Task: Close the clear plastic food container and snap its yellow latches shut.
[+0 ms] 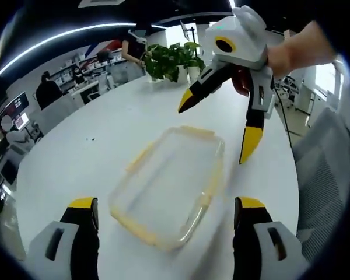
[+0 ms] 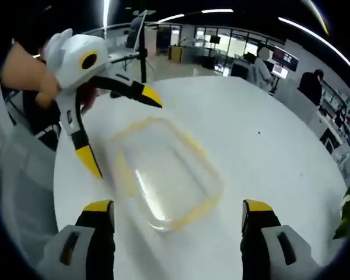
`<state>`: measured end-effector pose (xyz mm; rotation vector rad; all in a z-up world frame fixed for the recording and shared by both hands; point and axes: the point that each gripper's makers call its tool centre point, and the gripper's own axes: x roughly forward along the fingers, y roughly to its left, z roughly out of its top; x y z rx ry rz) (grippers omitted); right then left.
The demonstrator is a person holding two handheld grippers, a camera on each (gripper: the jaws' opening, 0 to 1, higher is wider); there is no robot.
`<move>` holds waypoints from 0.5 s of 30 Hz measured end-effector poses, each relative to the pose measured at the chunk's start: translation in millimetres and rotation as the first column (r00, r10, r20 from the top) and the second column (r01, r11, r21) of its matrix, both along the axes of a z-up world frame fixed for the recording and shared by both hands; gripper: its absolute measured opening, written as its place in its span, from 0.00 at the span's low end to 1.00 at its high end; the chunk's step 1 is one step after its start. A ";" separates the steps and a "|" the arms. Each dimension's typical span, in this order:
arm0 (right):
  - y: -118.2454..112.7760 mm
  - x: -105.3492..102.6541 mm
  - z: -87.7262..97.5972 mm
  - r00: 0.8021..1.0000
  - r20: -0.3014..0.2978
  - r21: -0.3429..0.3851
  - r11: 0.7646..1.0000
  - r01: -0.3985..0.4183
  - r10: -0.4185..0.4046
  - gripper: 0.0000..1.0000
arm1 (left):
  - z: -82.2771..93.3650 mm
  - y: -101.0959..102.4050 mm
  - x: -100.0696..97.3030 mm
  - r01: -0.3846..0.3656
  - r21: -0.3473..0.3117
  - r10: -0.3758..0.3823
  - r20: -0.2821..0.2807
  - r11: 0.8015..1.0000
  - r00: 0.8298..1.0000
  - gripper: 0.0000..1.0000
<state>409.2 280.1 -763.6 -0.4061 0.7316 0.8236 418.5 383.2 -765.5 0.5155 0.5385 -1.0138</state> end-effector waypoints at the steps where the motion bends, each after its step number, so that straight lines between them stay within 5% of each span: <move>1: -0.9 0.3 0.6 1.000 0.009 0.002 1.000 0.005 -0.005 0.91 | 0.6 0.8 -0.5 -0.004 -0.004 0.004 0.004 1.000 1.000 0.98; 15: -3.4 -12.4 3.3 0.997 0.042 0.055 0.996 0.064 -0.066 0.89 | 0.1 6.8 -13.3 -0.043 -0.031 0.043 0.006 0.999 0.999 0.97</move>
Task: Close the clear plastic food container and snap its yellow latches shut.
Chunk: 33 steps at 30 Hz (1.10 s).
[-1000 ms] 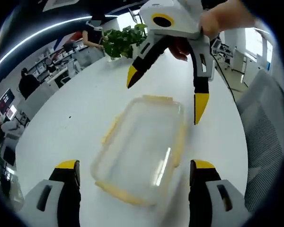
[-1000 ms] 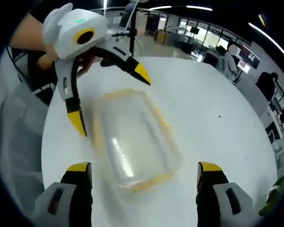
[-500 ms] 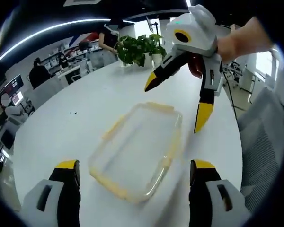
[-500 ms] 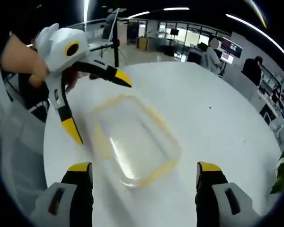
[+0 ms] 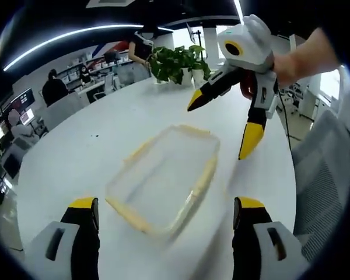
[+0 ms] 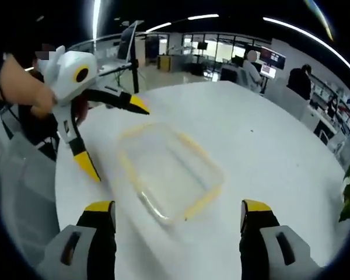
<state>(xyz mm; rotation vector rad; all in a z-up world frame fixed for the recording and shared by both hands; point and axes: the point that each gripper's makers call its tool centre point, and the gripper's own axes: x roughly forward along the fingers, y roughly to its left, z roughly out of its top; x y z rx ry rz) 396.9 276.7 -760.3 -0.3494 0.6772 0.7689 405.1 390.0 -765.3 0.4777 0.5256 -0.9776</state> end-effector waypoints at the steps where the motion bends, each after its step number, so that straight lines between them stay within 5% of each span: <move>1: 0.1 -1.2 0.0 1.000 0.000 0.003 1.000 0.002 -0.002 0.89 | 0.4 -0.1 -0.3 -0.003 -0.003 0.003 0.000 1.000 1.000 0.97; 33: -17.1 -42.3 7.8 0.993 0.080 0.105 0.991 0.082 -0.091 0.87 | 3.3 25.2 -36.4 -0.067 -0.079 0.066 -0.015 0.995 0.998 0.96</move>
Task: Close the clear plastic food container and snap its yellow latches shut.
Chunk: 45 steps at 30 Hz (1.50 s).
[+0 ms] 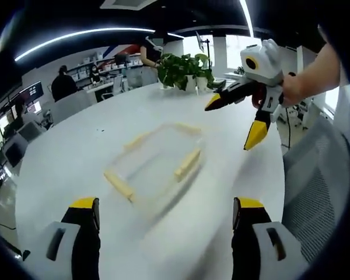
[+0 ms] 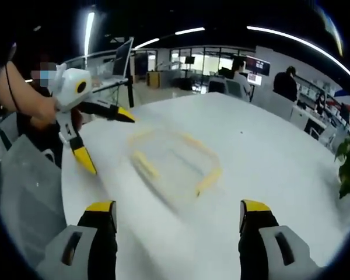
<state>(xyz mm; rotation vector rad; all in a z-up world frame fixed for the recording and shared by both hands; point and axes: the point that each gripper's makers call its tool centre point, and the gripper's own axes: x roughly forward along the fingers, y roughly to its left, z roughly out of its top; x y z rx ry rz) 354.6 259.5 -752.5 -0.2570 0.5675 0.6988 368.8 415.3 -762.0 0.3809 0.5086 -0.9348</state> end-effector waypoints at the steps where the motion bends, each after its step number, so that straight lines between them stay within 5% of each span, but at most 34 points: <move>1: -0.6 -1.5 -0.4 1.000 -0.001 0.000 1.000 0.002 -0.002 0.87 | 0.3 0.5 -1.1 -0.002 -0.003 0.002 -0.001 1.000 1.000 0.96; 45: -24.6 -60.1 -13.9 0.998 -0.010 0.034 0.997 0.065 -0.065 0.86 | -14.2 50.9 -47.2 -0.114 -0.045 0.111 -0.065 0.992 0.992 0.96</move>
